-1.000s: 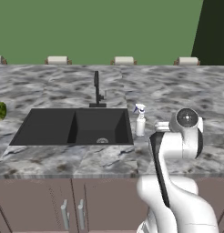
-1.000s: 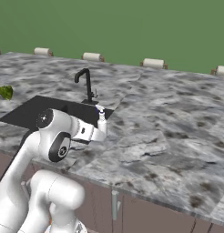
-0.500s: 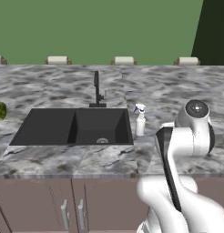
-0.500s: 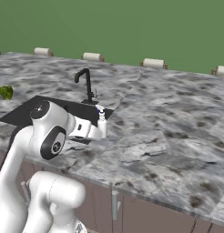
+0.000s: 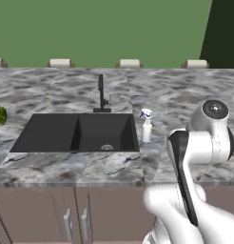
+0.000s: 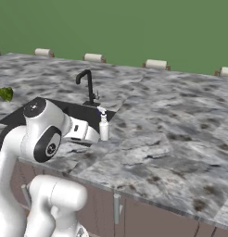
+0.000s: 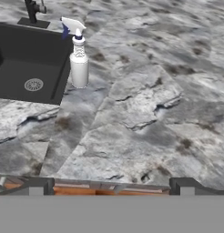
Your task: Open the cabinet. Pick the spray and place it next to the sink. Then close the cabinet.
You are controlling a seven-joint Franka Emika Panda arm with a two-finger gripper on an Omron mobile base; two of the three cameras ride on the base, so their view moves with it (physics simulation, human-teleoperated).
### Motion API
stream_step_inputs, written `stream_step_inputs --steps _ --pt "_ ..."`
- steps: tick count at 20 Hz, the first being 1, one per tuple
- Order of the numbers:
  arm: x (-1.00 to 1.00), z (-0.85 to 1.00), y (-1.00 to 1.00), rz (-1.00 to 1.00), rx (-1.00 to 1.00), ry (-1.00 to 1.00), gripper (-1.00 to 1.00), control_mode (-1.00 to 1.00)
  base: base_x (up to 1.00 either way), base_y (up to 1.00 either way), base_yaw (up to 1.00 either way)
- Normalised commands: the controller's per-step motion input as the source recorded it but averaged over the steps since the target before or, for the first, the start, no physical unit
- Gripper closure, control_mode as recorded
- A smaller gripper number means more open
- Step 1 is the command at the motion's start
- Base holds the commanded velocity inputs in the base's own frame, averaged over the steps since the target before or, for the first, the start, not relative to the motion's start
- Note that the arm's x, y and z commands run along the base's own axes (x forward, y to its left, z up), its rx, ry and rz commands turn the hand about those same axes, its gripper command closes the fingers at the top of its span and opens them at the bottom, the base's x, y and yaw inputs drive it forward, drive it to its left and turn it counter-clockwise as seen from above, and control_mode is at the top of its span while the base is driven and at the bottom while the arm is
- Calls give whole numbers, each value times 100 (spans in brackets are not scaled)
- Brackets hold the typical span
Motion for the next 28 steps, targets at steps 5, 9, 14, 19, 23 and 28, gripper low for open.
stream_step_inputs --steps 5,9,14,19,23,28 --pt "0 0 0 0 0 0 -100 -100 0 0 0" --pt "0 0 0 0 0 0 -100 -100 0 0 0" --pt "0 0 0 0 0 0 -100 -100 0 0 0" --pt "0 0 0 0 0 0 -100 100 -36 0 0" --pt "0 0 0 0 0 0 -100 100 -63 0 0" --pt "0 0 0 0 0 0 -100 100 -53 2 32"
